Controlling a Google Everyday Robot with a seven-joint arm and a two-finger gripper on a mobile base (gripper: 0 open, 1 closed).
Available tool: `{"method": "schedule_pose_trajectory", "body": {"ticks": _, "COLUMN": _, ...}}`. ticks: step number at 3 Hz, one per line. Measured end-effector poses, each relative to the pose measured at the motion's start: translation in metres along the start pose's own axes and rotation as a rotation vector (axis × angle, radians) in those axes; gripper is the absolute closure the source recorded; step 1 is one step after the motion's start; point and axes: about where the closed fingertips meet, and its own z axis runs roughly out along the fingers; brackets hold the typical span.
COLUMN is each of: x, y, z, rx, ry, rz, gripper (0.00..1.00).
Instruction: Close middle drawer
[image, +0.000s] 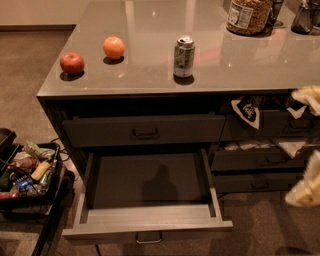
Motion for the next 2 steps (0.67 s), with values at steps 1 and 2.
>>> {"method": "schedule_pose_trajectory", "body": {"ticks": 1, "x": 0.034, "y": 0.004, "z": 0.039, "rx": 0.056, "ry": -0.138, "rz": 0.065, "gripper": 0.00}}
{"method": "schedule_pose_trajectory", "body": {"ticks": 2, "x": 0.045, "y": -0.015, "z": 0.046, "rx": 0.127, "ry": -0.208, "rz": 0.088, "gripper": 0.00}}
